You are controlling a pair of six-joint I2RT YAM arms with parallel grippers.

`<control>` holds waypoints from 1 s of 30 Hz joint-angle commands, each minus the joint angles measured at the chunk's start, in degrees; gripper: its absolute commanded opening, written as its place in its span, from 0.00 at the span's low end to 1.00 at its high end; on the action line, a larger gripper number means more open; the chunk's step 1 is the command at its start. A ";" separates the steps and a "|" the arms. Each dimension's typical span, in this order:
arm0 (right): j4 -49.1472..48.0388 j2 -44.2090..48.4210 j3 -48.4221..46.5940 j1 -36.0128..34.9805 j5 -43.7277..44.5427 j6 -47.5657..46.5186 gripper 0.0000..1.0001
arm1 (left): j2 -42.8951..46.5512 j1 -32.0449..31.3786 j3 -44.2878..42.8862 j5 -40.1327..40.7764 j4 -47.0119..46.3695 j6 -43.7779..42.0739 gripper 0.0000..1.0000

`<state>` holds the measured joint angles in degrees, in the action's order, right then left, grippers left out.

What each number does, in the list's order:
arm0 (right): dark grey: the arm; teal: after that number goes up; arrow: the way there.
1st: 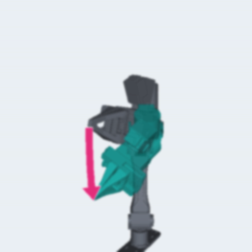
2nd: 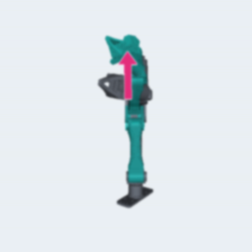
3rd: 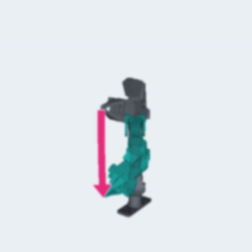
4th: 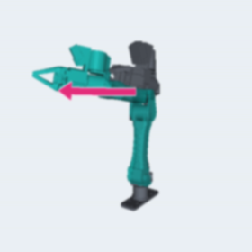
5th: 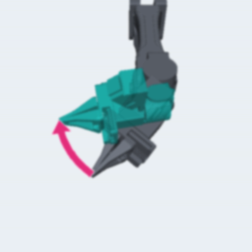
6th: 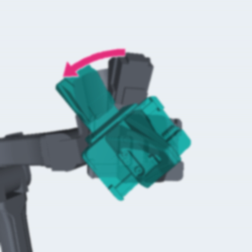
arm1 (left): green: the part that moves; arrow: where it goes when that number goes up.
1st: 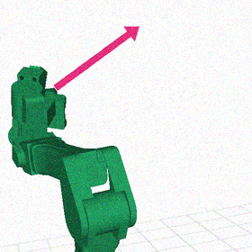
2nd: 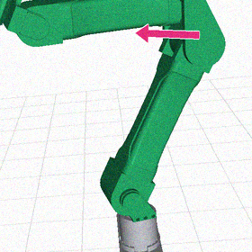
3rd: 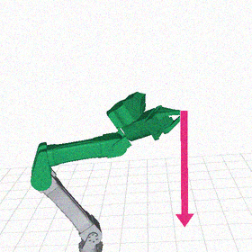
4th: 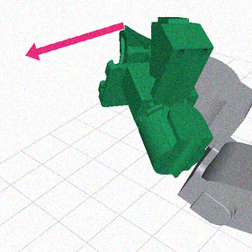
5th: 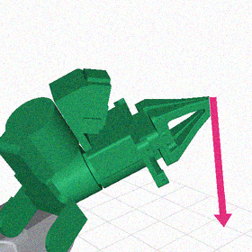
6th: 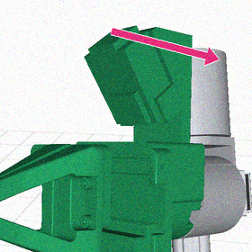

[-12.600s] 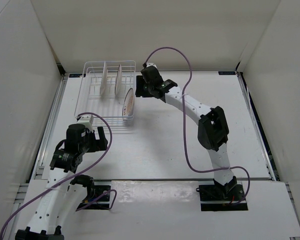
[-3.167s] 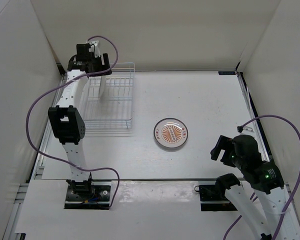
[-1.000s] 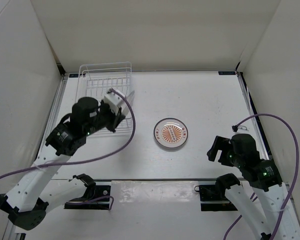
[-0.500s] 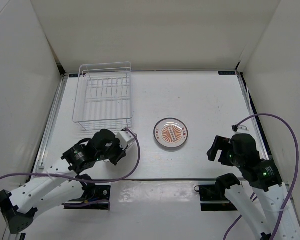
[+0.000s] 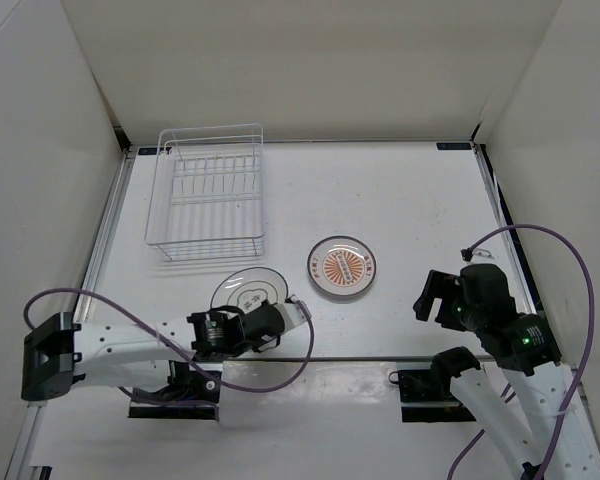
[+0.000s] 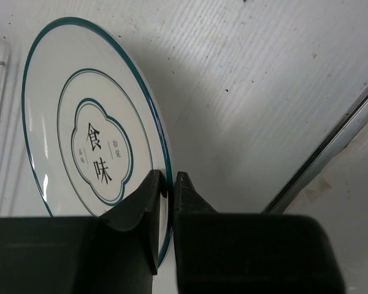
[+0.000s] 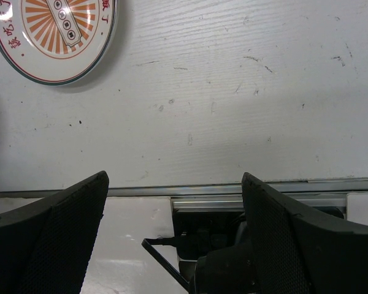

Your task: Unload the plates from the dish rack

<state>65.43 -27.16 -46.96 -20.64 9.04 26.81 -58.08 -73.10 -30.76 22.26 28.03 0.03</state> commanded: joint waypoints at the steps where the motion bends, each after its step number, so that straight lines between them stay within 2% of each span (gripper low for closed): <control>1: -1.36 -0.18 0.11 0.08 0.80 0.00 0.90 | -4.66 -4.15 2.90 -1.26 -0.43 9.89 0.03; 8: -1.01 0.35 0.03 0.08 0.89 -0.09 0.90 | -11.95 -4.77 5.19 -4.24 -5.09 13.24 0.12; 10: -1.00 0.70 -0.06 0.16 0.98 0.09 0.90 | -12.84 -4.68 4.49 -4.33 -4.74 13.41 0.19; 11: -1.09 0.70 0.11 0.17 1.24 0.17 0.90 | -14.06 -4.77 4.05 -5.38 -4.48 13.24 0.25; 12: -1.09 1.05 0.03 0.08 1.25 0.17 0.90 | -14.51 -4.77 3.44 -5.82 -4.22 13.24 0.37; 14: -1.18 1.05 0.11 -0.01 1.33 0.18 0.90 | -15.04 -4.68 2.73 -7.49 -4.04 14.11 0.45; 15: -1.27 1.23 0.11 0.08 1.51 0.17 0.90 | -14.95 -4.77 2.81 -8.19 -4.04 14.55 0.55; 16: -1.27 1.14 0.03 0.08 1.60 0.35 0.90 | -14.69 -4.60 2.55 -8.89 -4.73 14.64 0.56; 17: -1.18 1.32 0.11 0.08 1.42 0.35 0.90 | -14.60 -4.77 2.64 -10.21 -5.00 15.08 0.66; 18: -1.18 1.32 0.11 0.08 1.51 0.44 0.90 | -14.25 -4.86 2.46 -10.48 -5.27 15.61 0.67; 19: -1.18 1.23 -0.06 0.16 1.51 0.44 0.90 | -14.08 -4.95 1.77 -10.66 -5.09 15.79 0.79; 20: -1.18 1.40 -0.06 0.08 1.77 0.53 0.90 | -13.29 -4.86 1.59 -11.09 -5.01 15.87 0.79; 21: -1.18 1.41 0.03 -0.01 1.77 0.44 0.90 | -13.11 -4.95 0.97 -11.19 -4.83 15.79 0.93; 25: -1.36 0.88 -0.50 -0.01 -0.68 -0.17 0.90 | -10.92 -4.95 -2.63 -11.45 -1.67 15.52 0.96; 26: -1.36 0.36 -0.68 -0.01 -1.38 -0.26 0.90 | -9.78 -4.95 -4.37 -11.19 -0.53 15.35 1.00; 30: 0.57 -3.50 -3.56 -0.10 -4.46 -1.49 0.90 | -4.07 -4.86 -7.81 -9.17 3.51 13.77 1.00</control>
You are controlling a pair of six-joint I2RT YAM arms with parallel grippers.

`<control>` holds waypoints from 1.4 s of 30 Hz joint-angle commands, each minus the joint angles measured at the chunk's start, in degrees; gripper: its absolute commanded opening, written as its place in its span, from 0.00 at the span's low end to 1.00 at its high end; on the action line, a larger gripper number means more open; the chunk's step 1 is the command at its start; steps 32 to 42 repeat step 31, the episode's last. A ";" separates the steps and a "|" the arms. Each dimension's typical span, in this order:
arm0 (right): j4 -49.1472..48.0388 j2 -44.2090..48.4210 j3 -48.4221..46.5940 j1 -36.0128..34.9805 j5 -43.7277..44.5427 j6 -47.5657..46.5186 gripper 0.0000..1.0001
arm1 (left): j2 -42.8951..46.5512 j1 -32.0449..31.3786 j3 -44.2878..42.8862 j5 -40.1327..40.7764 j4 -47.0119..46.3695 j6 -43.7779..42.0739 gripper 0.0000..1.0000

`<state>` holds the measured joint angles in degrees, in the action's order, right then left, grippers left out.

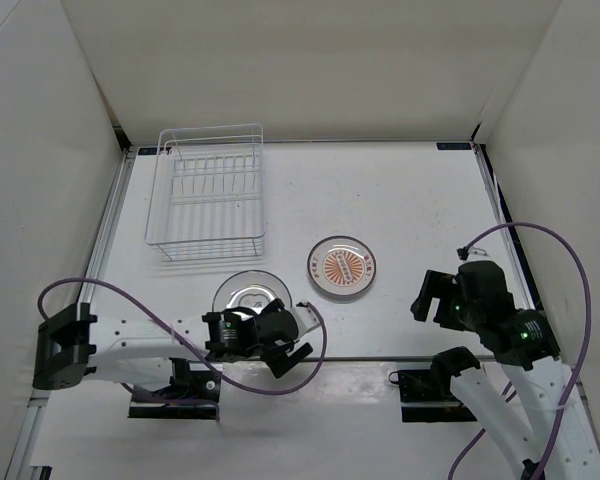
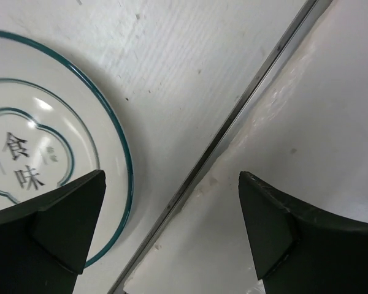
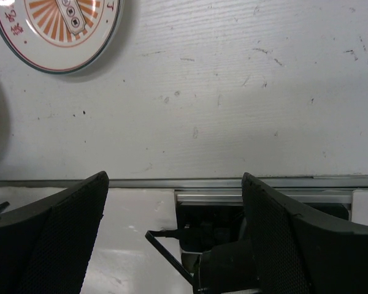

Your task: Unload the plates from the dish rack

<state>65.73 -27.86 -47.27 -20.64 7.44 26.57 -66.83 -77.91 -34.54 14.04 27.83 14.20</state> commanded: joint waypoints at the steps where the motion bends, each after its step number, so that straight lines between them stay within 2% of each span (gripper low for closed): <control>1: 0.62 -3.43 -3.97 -0.01 -3.13 -1.69 0.90 | 6.78 -0.14 -4.65 0.62 4.50 -0.92 1.00; 5: 2.64 -6.59 -8.80 -0.10 -1.57 -4.41 0.90 | 13.90 2.14 -7.20 4.32 6.45 -1.72 1.00; 8: 0.19 -5.64 -9.86 -0.01 1.07 -7.30 0.90 | 21.02 6.18 -3.79 5.63 2.58 -0.40 1.00; 13: -1.57 -5.19 -9.60 -0.10 0.91 -8.90 0.90 | 32.44 14.27 3.52 13.89 -0.77 -0.13 1.00; 21: -4.04 -1.77 -5.82 -0.01 5.65 -8.90 0.90 | 36.32 19.63 2.38 31.81 2.57 -7.94 1.00; 25: -4.03 -0.27 -5.03 -0.01 7.05 -7.94 0.90 | 41.33 21.48 4.48 39.21 1.17 -11.47 1.00; 26: -4.12 -0.01 -4.51 -0.01 7.58 -7.41 0.90 | 42.56 21.92 6.23 41.92 -1.62 -12.25 1.00; 27: -4.04 -0.09 -4.41 0.08 7.59 -7.23 0.90 | 46.49 21.92 8.33 42.38 -2.95 -16.61 1.00; 31: -2.20 -1.67 -4.15 -0.01 10.73 -5.66 0.90 | 55.39 21.92 15.28 46.24 -11.38 -23.41 1.00; 42: -2.20 -1.67 -4.15 -0.01 10.73 -5.66 0.90 | 55.39 21.92 15.28 46.24 -11.38 -23.41 1.00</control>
